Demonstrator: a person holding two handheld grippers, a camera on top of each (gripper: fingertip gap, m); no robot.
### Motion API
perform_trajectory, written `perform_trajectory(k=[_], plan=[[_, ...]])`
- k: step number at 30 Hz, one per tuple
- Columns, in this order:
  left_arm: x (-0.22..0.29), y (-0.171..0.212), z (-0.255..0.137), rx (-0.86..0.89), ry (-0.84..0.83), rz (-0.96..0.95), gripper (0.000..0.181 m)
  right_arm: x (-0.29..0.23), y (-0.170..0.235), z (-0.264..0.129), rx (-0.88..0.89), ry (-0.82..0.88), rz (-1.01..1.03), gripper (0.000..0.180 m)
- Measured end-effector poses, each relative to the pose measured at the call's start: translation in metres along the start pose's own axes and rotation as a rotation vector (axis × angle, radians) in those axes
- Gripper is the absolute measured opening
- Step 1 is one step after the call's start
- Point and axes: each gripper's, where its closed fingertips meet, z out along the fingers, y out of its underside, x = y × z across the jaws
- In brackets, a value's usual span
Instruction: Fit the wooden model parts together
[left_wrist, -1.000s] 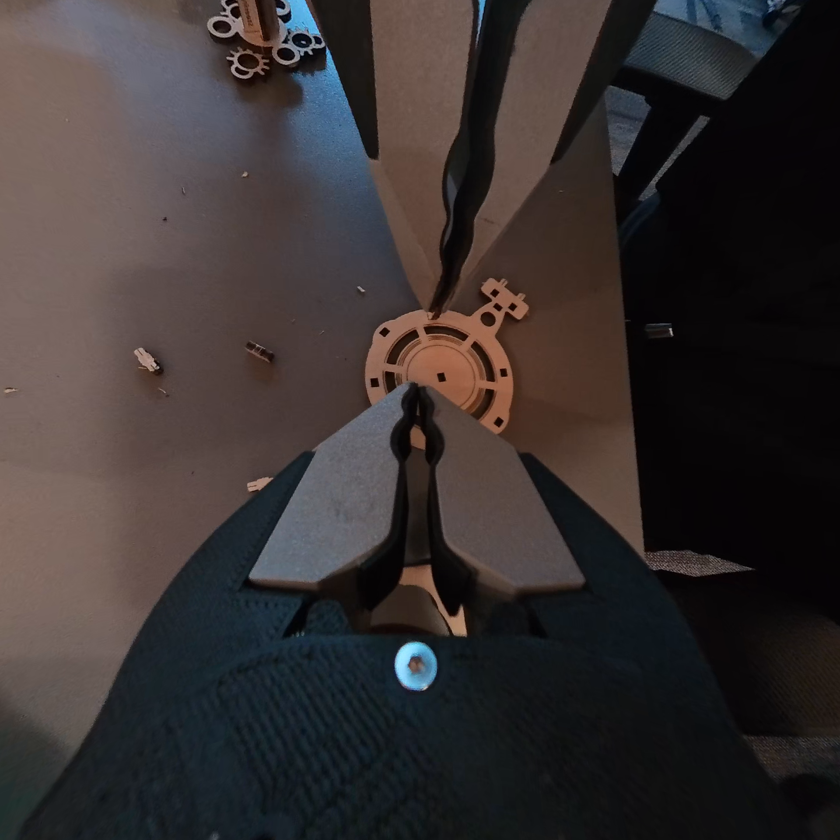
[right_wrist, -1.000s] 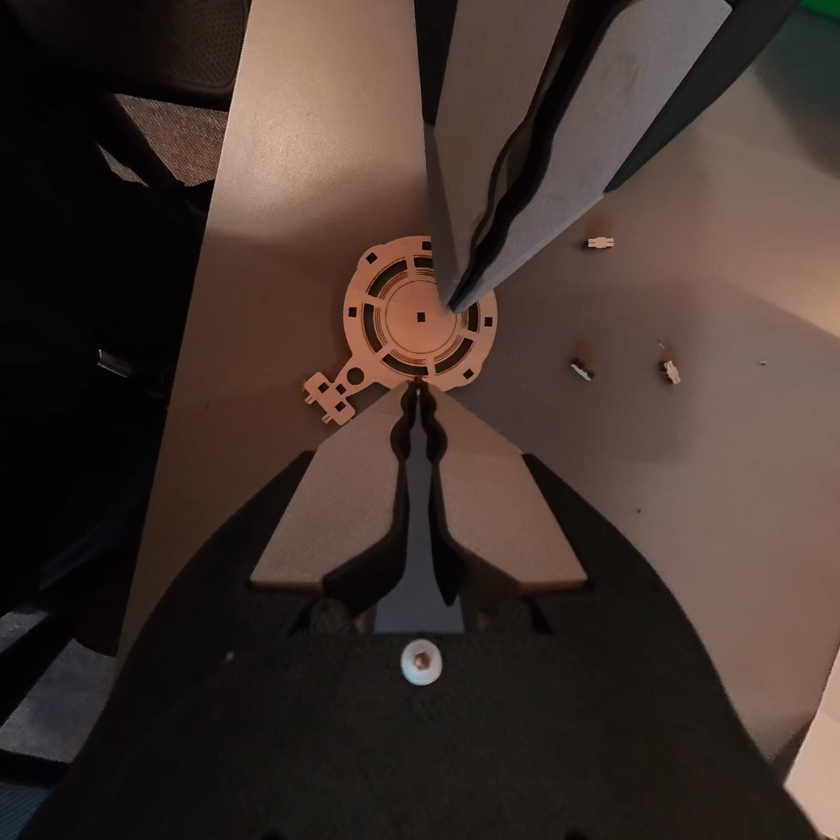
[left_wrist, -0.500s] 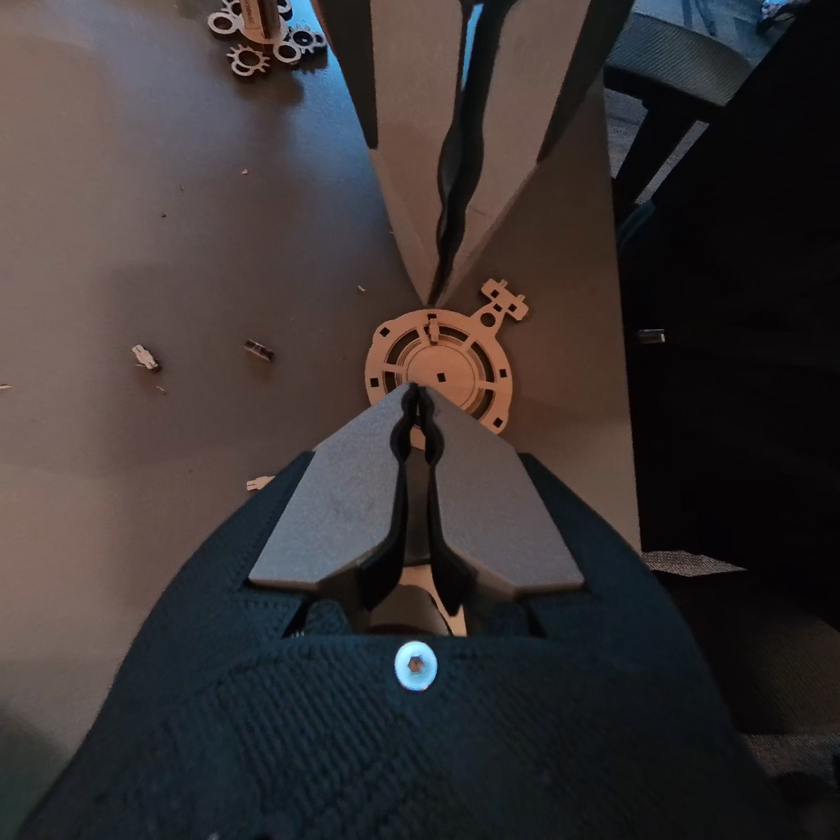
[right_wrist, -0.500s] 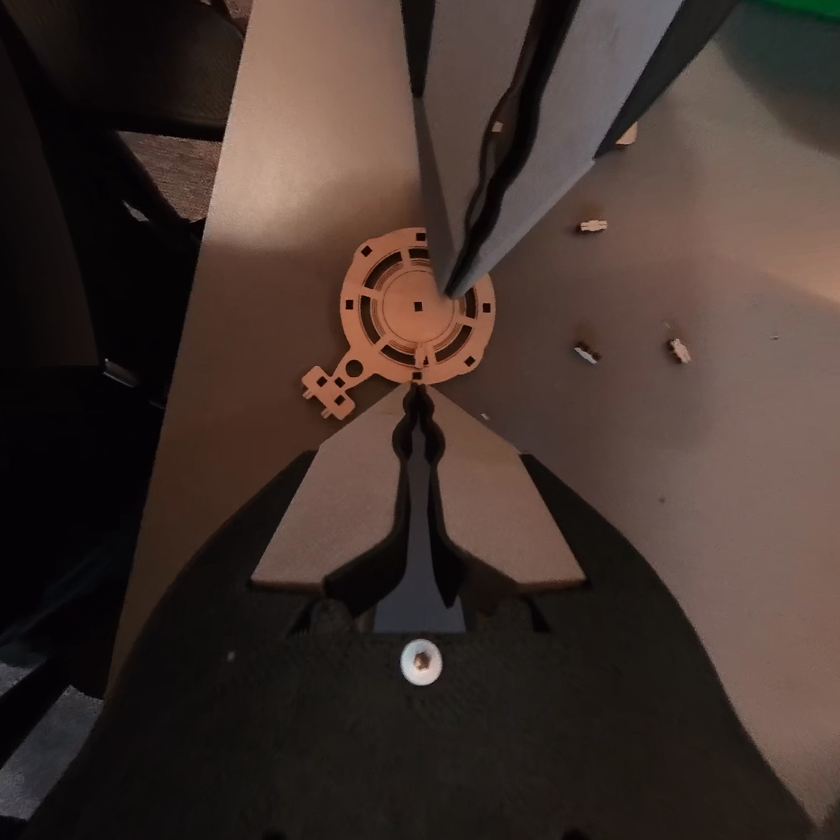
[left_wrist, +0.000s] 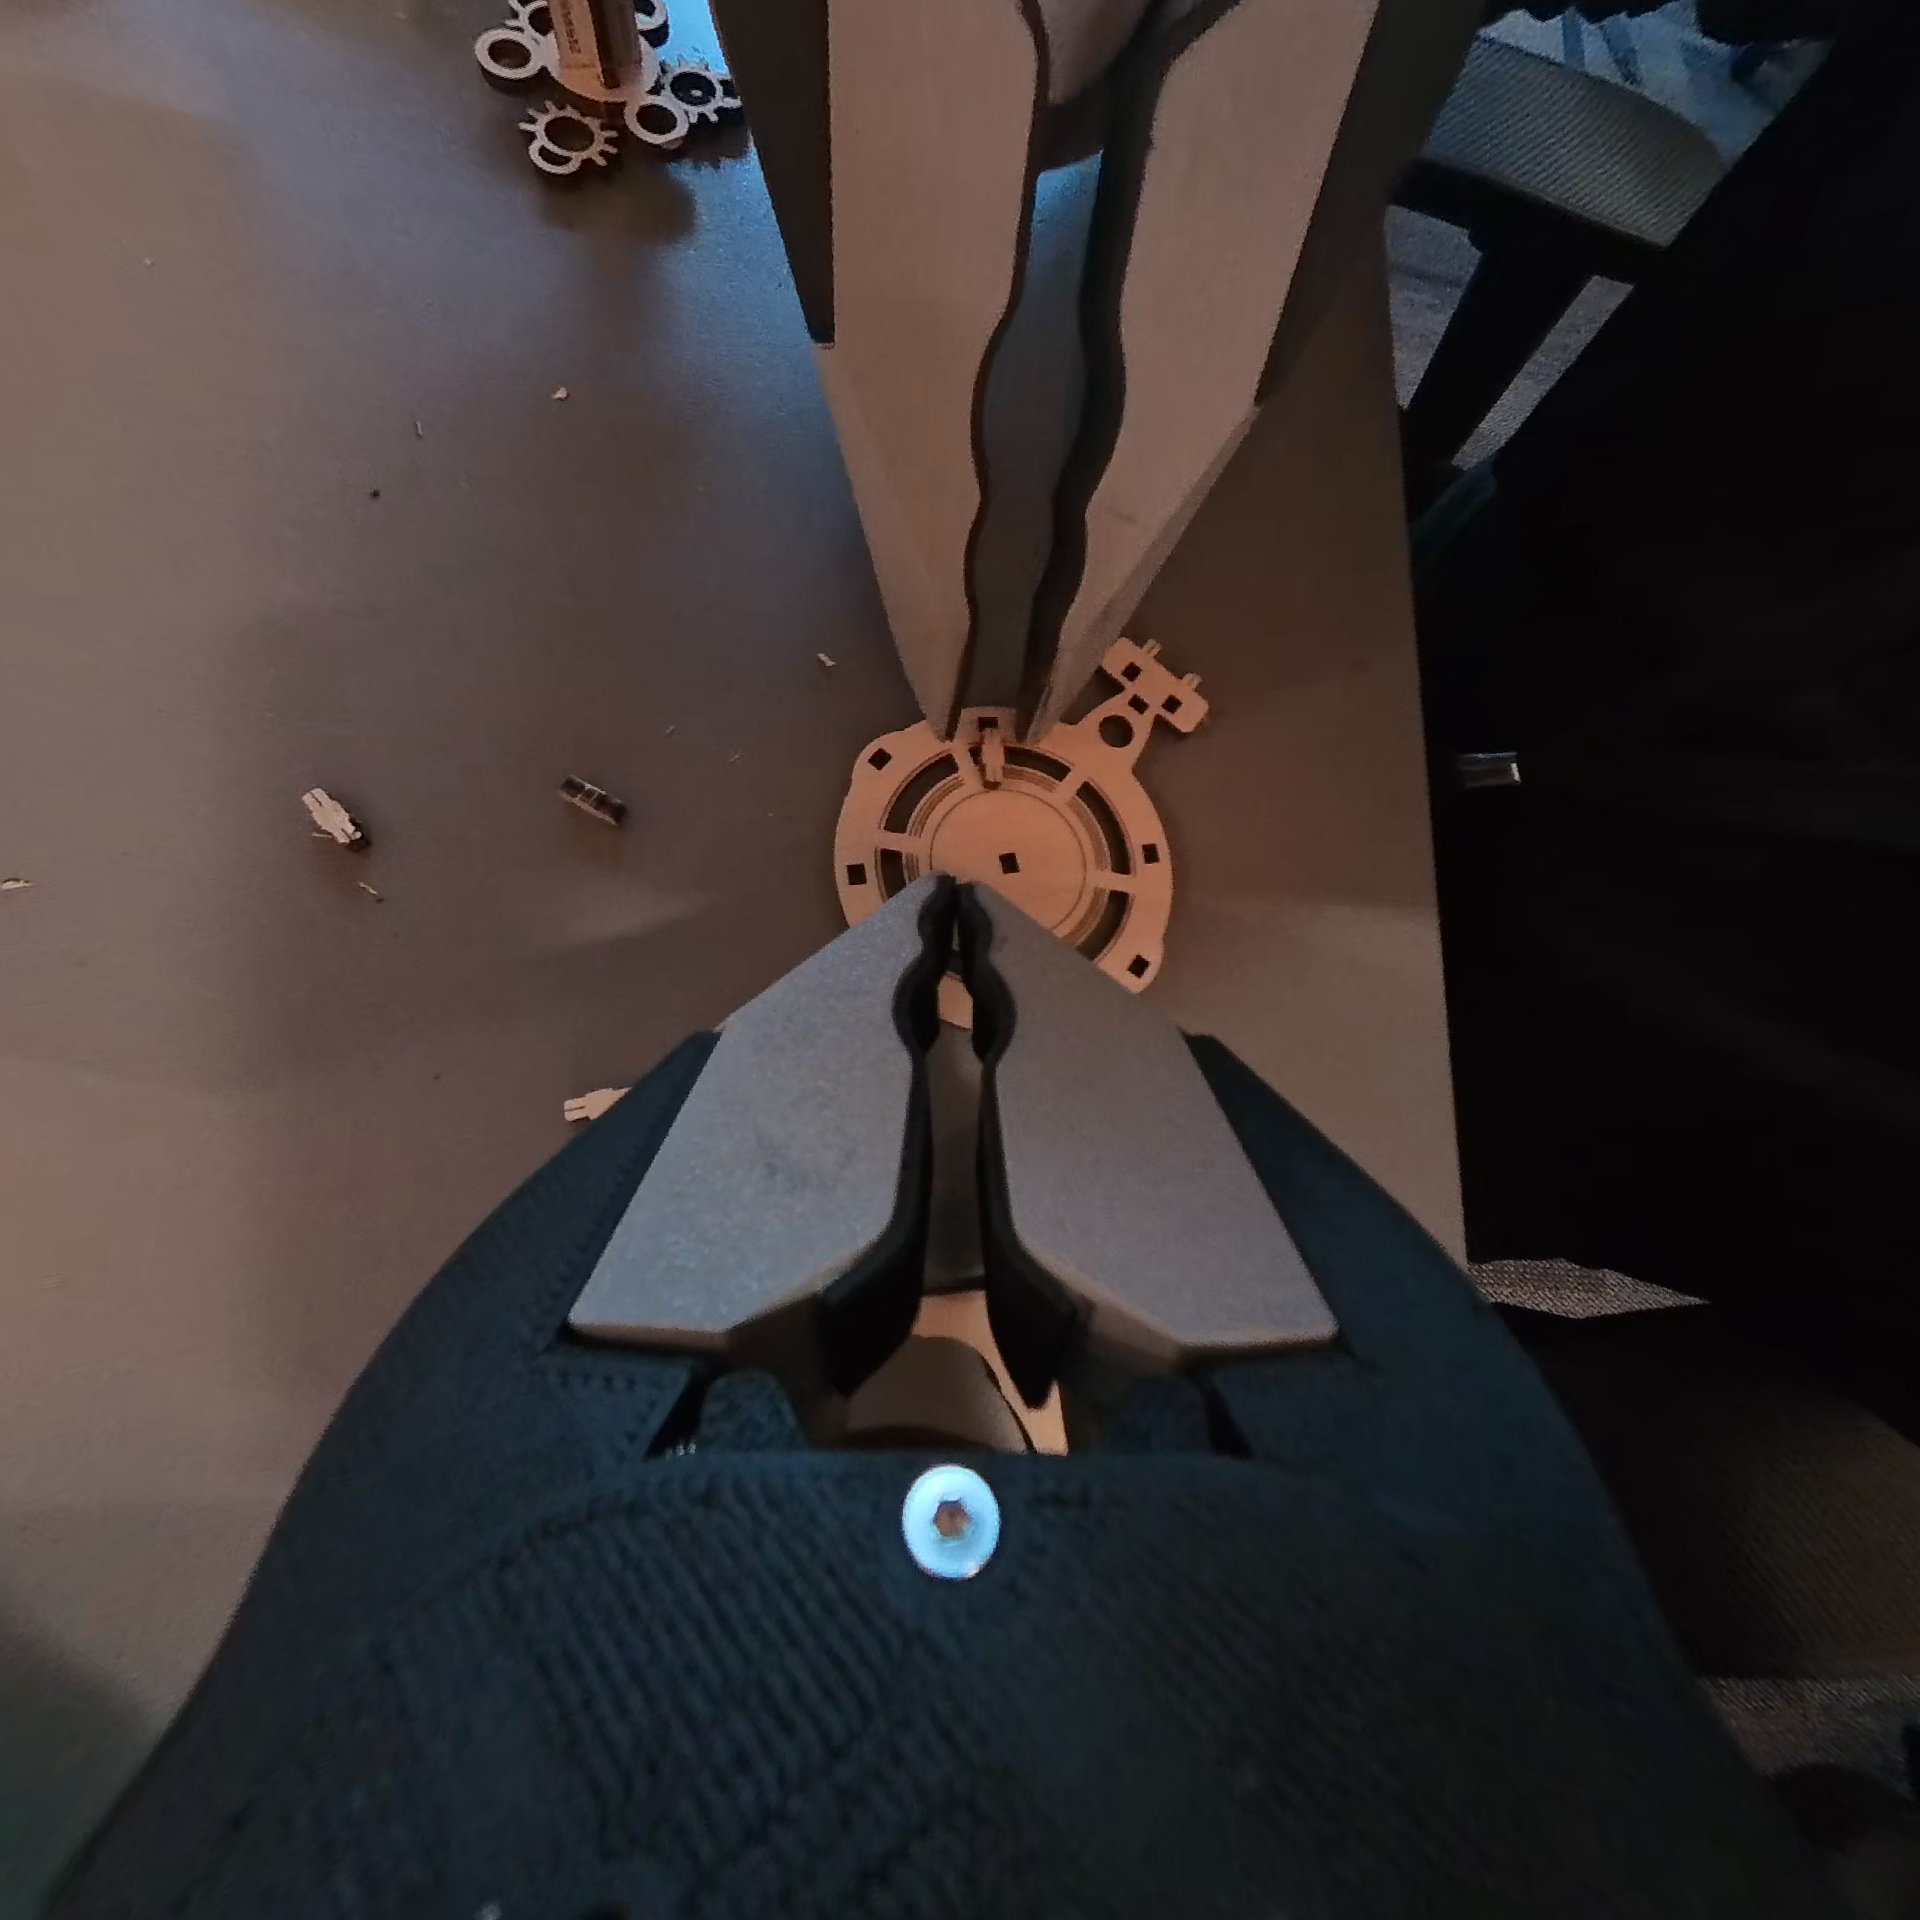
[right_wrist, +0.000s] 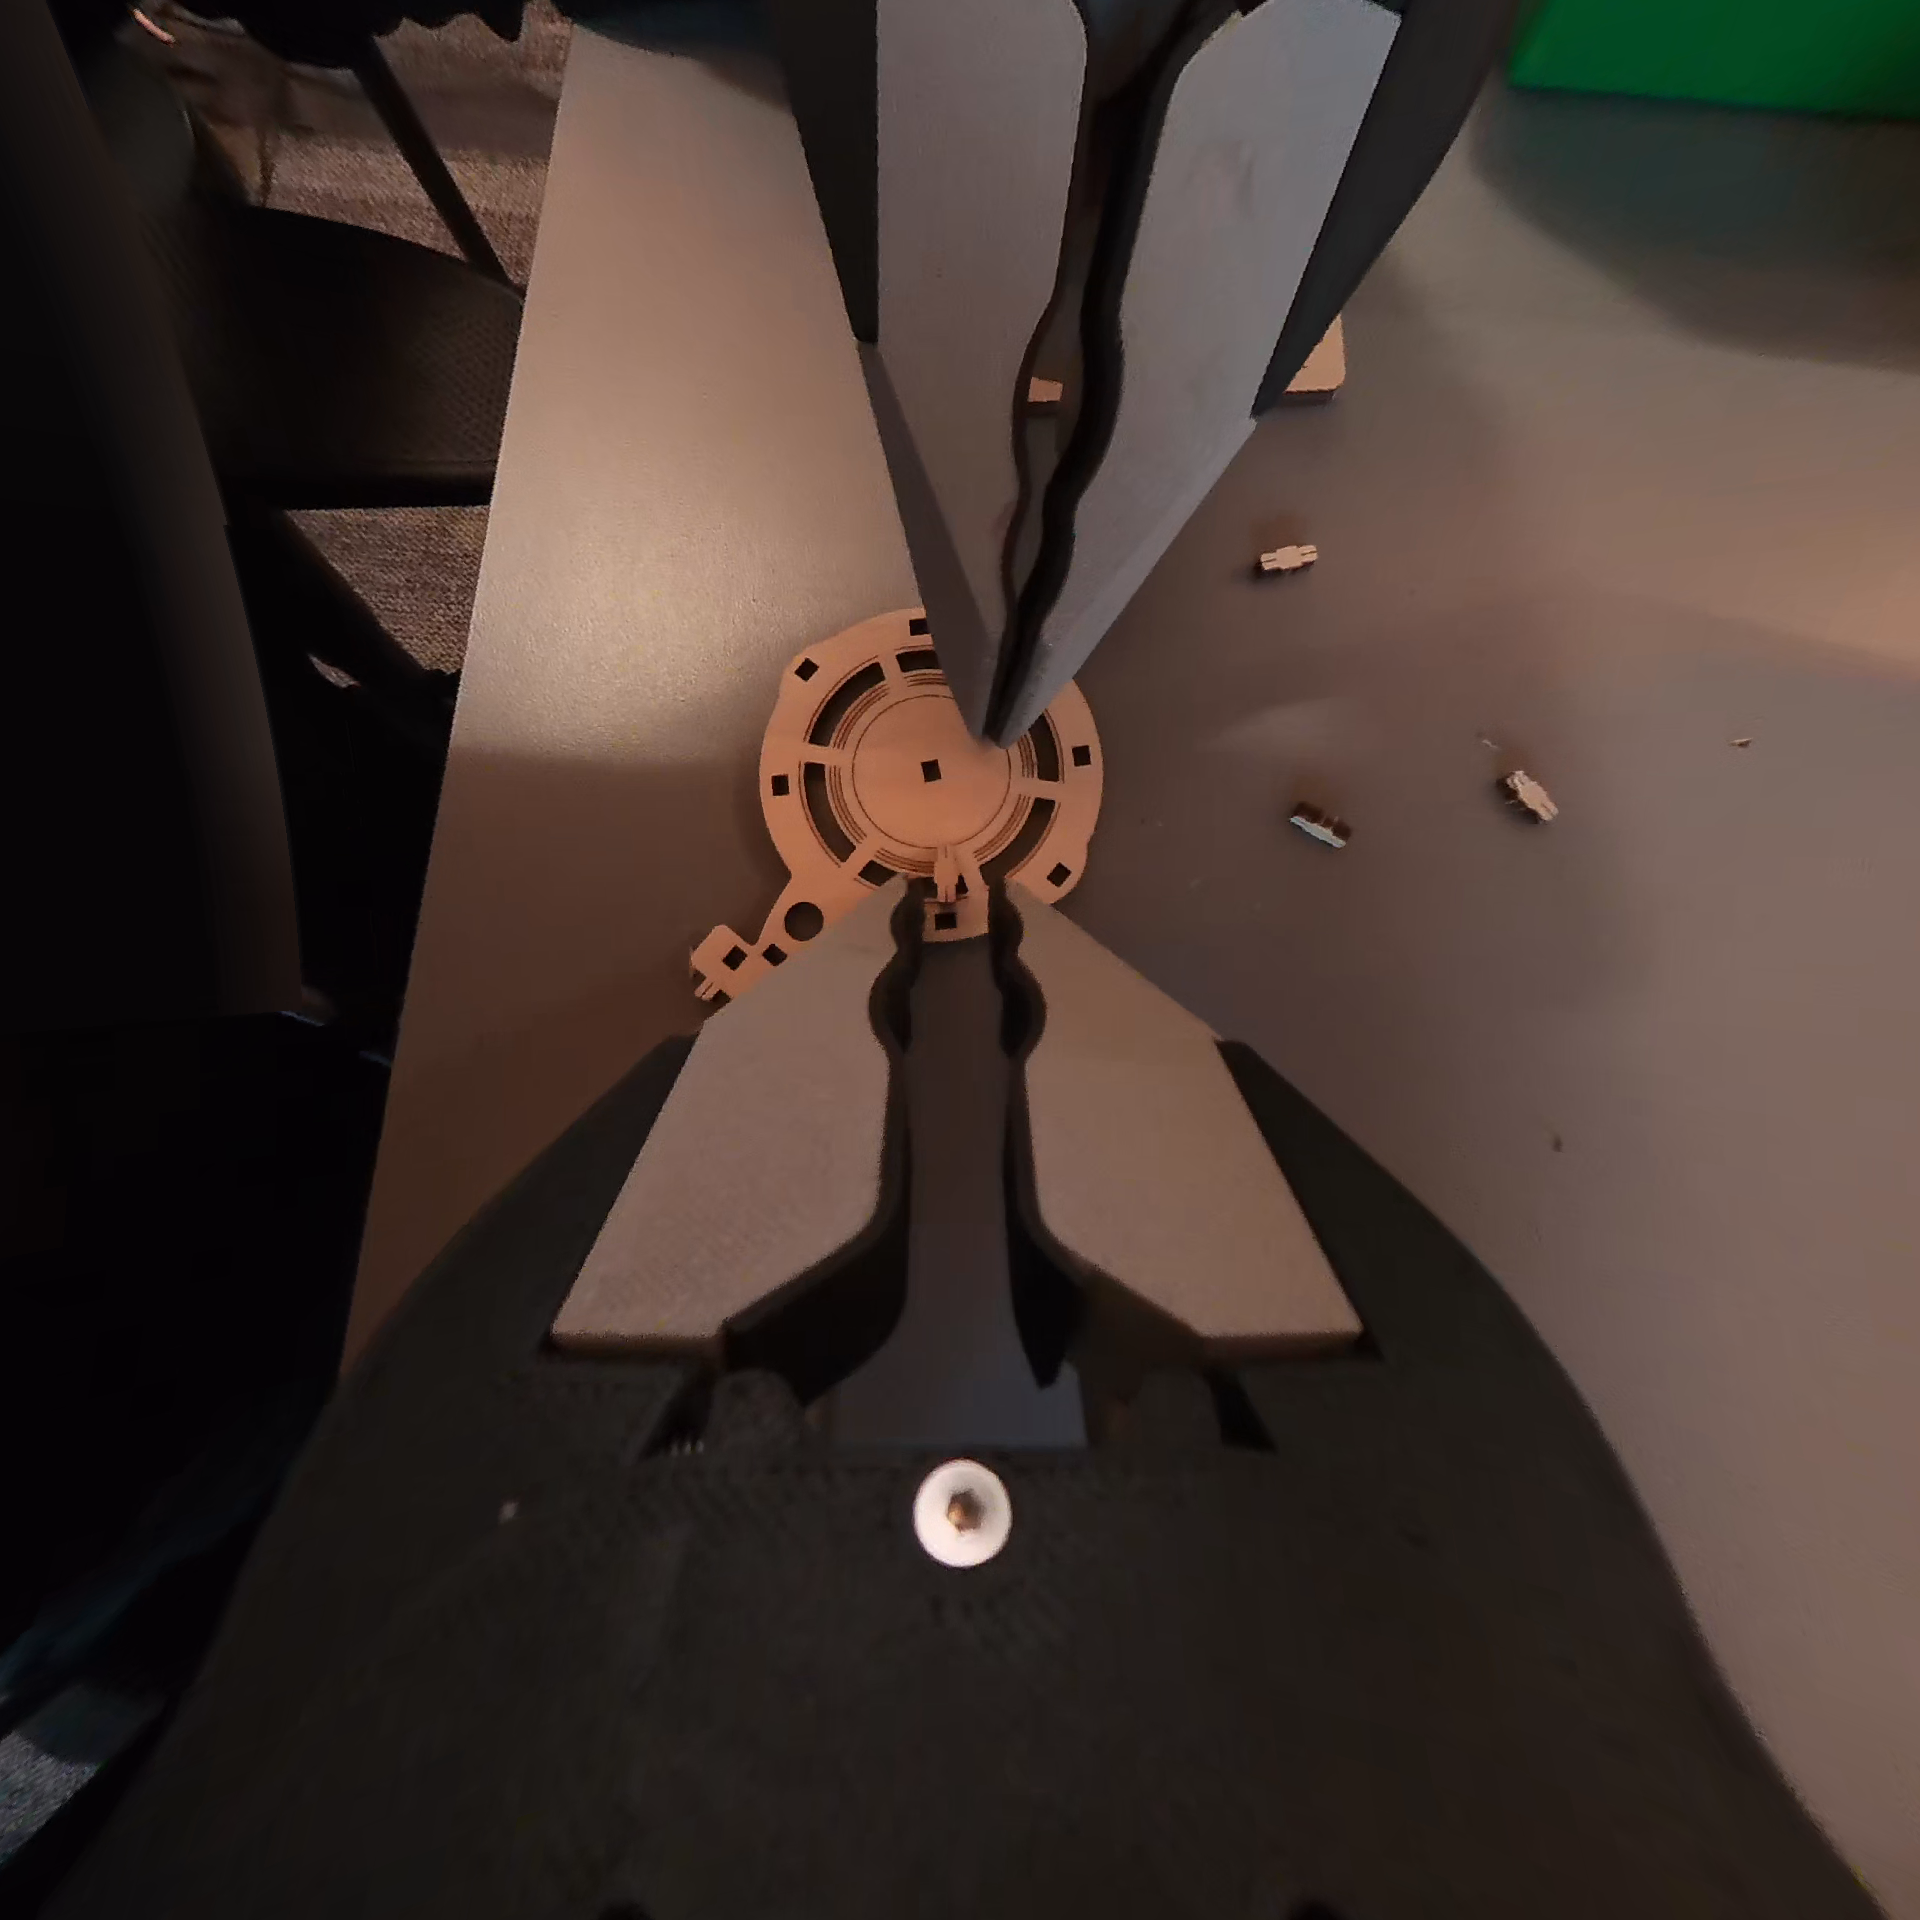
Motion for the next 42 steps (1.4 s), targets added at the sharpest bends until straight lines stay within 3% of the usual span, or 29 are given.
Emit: perform_trajectory(k=[11, 16, 24, 42], plan=[[0.000, 0.000, 0.000, -0.002, -0.007, 0.013, 0.000, 0.006, -0.004, 0.001, 0.057, 0.011, 0.032, 0.000], [-0.007, -0.011, 0.002, 0.023, -0.121, 0.172, 0.006, 0.008, -0.016, -0.009, 0.173, -0.044, 0.154, 0.000], [-0.006, -0.050, -0.014, 0.232, -0.284, 0.397, 0.007, 0.021, -0.025, -0.027, 0.309, -0.091, 0.328, 0.000], [-0.006, -0.051, -0.006, 0.228, -0.376, 0.553, 0.004, 0.015, -0.026, -0.037, 0.350, -0.126, 0.348, 0.000]])
